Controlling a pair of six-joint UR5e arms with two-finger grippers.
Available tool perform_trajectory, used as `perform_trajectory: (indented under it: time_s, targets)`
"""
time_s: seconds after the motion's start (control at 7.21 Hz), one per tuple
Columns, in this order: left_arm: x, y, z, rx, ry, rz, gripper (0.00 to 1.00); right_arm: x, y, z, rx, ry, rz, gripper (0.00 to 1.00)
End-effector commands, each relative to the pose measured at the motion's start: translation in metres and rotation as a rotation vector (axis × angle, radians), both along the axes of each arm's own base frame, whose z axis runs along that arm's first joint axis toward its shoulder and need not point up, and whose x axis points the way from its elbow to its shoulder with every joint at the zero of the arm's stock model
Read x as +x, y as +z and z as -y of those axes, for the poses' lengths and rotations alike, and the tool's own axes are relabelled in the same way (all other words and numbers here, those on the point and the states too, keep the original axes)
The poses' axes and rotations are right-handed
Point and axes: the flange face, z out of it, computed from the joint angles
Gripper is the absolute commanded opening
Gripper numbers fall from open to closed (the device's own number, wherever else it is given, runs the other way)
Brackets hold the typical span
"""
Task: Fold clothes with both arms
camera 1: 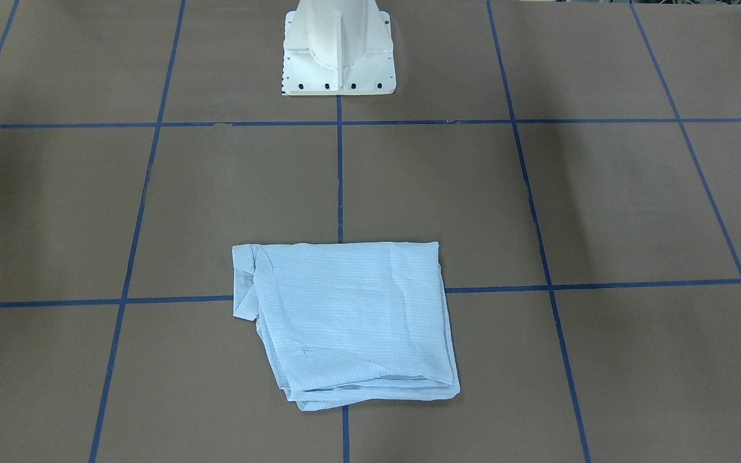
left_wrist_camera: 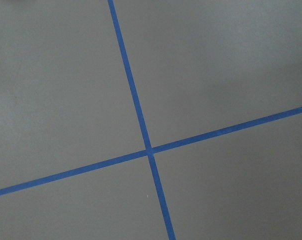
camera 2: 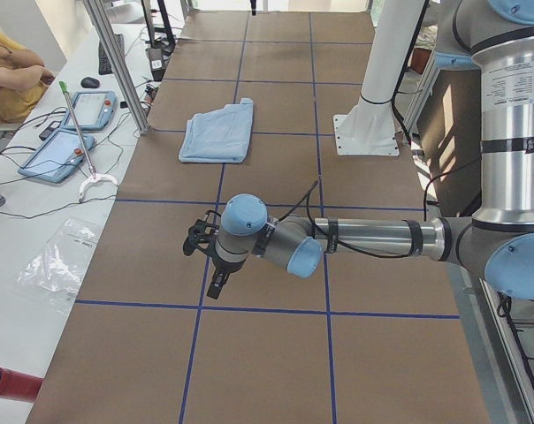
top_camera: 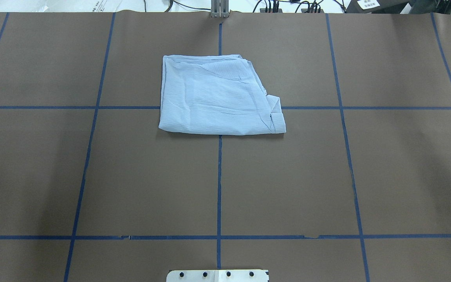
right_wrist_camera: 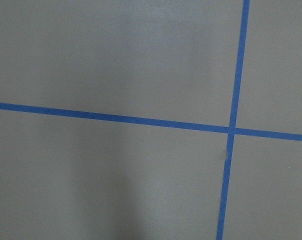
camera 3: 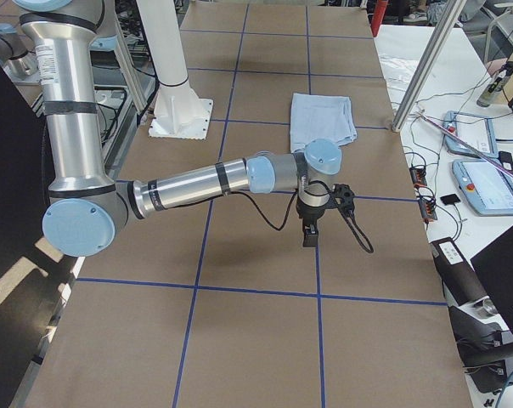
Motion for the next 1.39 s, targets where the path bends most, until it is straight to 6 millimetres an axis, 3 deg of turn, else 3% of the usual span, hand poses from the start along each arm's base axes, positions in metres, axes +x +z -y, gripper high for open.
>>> perform_trajectory:
  time_s: [0.0,0.97,1.25]
  targets:
    - [0.002,0.002,0.003,-0.003,0.003,0.004,1.0,-0.005,0.003,-0.001,-0.014,0.001,0.01,1.0]
    - [0.003,-0.007,0.003,0.022,0.014,-0.006,1.0,-0.003,0.022,-0.01,-0.046,0.002,-0.004,1.0]
    - [0.004,-0.025,0.003,0.05,0.014,-0.015,1.0,0.001,0.063,-0.027,-0.126,0.005,-0.018,1.0]
